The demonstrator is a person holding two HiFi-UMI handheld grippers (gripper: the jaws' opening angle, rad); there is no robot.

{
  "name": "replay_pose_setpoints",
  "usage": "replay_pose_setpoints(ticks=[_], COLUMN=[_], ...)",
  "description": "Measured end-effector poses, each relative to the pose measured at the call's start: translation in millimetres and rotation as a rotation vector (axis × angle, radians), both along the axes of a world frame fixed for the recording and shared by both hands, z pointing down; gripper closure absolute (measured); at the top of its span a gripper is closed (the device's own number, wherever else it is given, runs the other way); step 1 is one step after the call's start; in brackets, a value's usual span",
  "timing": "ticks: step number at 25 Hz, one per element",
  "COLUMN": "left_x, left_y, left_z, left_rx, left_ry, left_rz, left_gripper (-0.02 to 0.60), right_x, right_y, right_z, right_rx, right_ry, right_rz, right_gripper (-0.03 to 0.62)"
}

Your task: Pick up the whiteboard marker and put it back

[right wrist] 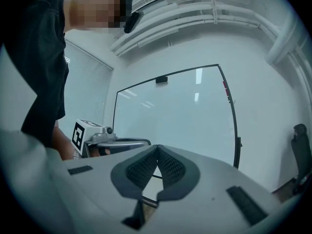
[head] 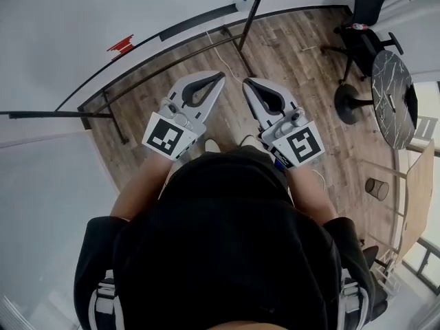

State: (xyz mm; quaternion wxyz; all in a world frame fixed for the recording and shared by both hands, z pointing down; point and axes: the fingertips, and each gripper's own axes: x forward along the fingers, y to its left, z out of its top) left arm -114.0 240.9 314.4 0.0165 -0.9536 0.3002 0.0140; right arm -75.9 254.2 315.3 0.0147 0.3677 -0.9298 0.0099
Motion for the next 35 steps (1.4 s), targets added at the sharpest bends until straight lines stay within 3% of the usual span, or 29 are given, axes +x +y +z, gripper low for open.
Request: replay_pose_setpoints(ticks=[14, 35], left_x=[-7.9, 43.6], left_y=[-35.7, -168.5], left_z=[2.3, 9.6], left_rx=[0.003, -0.023], left_ry=[0.009, -0.030], left_rz=[0.028, -0.030], left_gripper=[0.578, 0.578], right_x=[2.6, 53.2], right_y=[-44.2, -186.6], right_z=[0.9, 14.5], right_rx=[0.017, -0.011], right_ry=[0.040, 0.027], right_rz=[0.054, 0.009], right_gripper=[0.600, 0.600])
